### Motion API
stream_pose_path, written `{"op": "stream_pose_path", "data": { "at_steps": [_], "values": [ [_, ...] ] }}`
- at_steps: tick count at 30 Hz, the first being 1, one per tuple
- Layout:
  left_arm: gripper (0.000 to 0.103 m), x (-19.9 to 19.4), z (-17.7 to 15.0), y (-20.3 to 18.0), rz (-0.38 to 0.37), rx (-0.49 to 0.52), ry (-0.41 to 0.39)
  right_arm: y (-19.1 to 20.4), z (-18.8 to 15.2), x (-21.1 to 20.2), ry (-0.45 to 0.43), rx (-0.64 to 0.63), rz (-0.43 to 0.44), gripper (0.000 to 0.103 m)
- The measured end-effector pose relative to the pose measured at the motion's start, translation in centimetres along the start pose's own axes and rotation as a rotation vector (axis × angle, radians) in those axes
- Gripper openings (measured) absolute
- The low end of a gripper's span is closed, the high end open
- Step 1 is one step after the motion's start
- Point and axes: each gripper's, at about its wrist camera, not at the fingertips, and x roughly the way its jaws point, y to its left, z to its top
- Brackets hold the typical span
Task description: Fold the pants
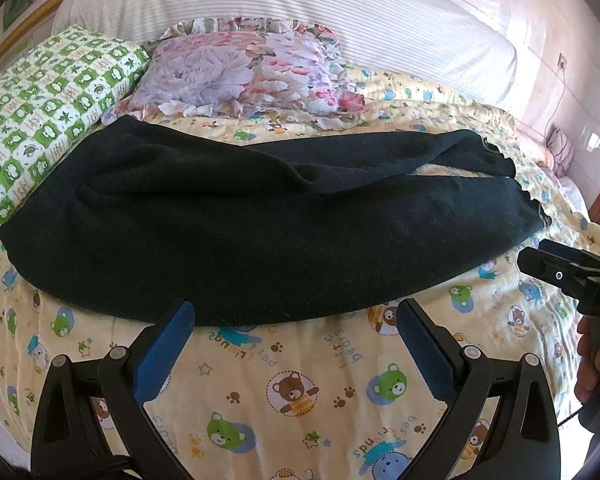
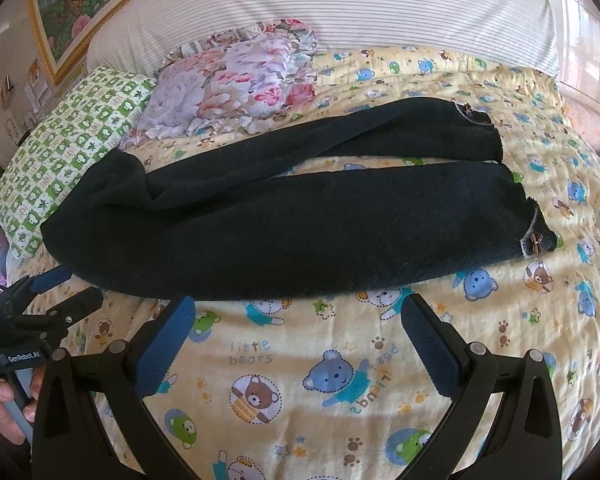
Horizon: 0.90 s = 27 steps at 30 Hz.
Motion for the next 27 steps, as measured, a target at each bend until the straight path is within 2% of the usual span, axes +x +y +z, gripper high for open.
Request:
{"op": "stream_pose_path", "data": {
  "at_steps": [27],
  "values": [
    [0.101, 0.1, 0.2, -1.0, -0.049, 0.028, 0.013, -1.3, 0.3, -0.2, 0.004, 0.03, -0.002, 0.103]
  ]
}}
